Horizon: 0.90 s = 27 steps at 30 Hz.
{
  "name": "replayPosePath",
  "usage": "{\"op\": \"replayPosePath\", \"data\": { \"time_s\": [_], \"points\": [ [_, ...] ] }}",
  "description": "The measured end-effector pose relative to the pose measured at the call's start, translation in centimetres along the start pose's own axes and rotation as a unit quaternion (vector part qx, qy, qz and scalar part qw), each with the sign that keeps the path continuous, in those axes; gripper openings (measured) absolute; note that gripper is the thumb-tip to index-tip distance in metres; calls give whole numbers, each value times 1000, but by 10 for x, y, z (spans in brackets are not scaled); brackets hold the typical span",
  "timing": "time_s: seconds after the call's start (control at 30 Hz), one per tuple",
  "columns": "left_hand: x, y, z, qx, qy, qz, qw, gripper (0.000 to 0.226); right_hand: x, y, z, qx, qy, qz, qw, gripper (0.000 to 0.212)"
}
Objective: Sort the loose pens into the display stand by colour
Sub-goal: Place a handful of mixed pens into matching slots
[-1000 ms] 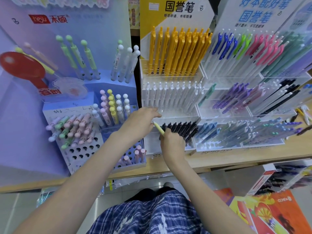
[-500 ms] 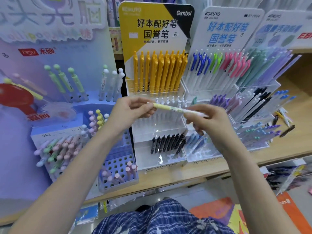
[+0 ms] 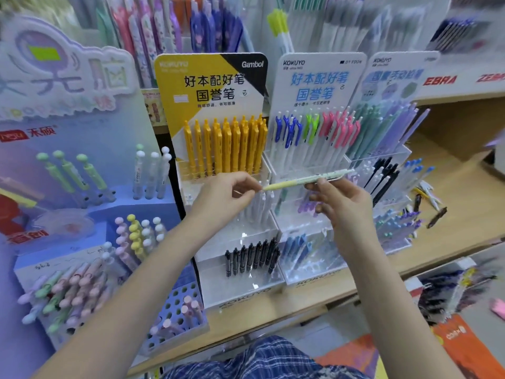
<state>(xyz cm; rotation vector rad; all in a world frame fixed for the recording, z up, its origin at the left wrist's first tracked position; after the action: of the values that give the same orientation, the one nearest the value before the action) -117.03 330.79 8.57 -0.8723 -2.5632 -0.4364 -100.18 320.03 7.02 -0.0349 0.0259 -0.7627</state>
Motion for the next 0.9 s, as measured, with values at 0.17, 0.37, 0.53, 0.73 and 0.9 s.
{"op": "replayPosePath", "data": {
  "time_s": [0.17,0.37,0.53,0.73,0.9],
  "points": [
    [-31,18,-13,-61,143,0,988,25,65,11,7,60,-90,-90,990,10],
    [-72,36,-10,-78,236,9,969,43,106,28,-2,44,-168,-76,982,17],
    [-92,35,-6,-92,269,-37,958,39,119,44,-20,5,-170,-31,985,17],
    [-145,-4,19,-92,262,4,961,31,102,42,-53,38,-301,106,947,16],
    [-166,-17,52,6,237,24,971,33,79,24,-99,150,-412,136,889,11]
  ]
}}
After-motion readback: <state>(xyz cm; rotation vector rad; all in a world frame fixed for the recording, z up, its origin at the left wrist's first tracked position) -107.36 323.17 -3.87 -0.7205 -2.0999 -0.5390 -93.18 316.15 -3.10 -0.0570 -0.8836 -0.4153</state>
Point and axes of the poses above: each hand's wrist, its own y-axis towards the middle knuckle, its own x-axis out of the back of the hand, z = x × y, the point moved 7 cm from there along y, towards the middle knuckle, and after that the axes turned 7 degrees about -y, right-handed, at the moved point
